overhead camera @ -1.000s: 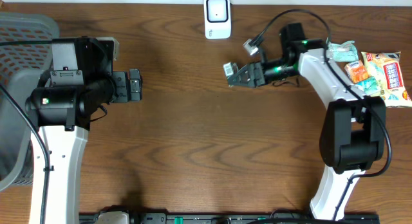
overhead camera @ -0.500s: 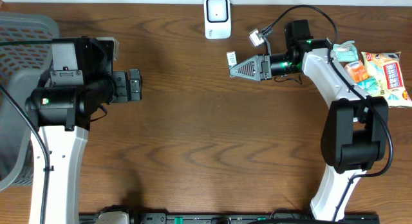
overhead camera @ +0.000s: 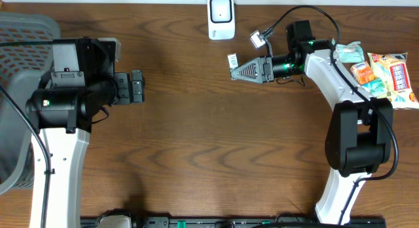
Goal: Scan the item barcode
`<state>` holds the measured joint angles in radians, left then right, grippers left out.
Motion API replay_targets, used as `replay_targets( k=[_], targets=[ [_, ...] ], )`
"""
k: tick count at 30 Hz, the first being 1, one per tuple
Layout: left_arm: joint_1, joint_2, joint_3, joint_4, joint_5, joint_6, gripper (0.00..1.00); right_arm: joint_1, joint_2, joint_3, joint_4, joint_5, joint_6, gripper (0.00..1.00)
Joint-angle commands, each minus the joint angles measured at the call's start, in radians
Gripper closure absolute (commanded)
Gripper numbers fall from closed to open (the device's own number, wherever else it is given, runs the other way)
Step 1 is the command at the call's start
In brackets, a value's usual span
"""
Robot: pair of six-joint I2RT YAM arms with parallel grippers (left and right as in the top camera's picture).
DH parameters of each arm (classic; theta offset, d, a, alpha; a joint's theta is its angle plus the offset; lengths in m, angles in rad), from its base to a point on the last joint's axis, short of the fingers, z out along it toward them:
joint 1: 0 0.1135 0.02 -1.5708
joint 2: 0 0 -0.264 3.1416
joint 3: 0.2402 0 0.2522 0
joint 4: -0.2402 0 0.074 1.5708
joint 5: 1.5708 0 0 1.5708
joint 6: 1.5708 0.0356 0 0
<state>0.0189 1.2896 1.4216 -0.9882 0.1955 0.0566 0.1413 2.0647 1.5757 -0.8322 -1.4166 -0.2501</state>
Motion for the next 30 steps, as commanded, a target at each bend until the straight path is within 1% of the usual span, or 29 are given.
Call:
replay_targets(
  k=[1,26,30],
  targets=[
    [0.005,0.003,0.007,-0.002,-0.006,0.01,0.02,0.004,0.002,0.021,0.002,-0.023,-0.009,0.46],
    [0.005,0.003,0.007,-0.002,-0.006,0.01,0.02,0.011,0.002,0.021,0.002,-0.021,-0.009,0.45],
    [0.005,0.003,0.007,-0.002,-0.006,0.01,0.02,0.011,0.002,0.021,0.002,0.005,-0.009,0.46]
  ],
)
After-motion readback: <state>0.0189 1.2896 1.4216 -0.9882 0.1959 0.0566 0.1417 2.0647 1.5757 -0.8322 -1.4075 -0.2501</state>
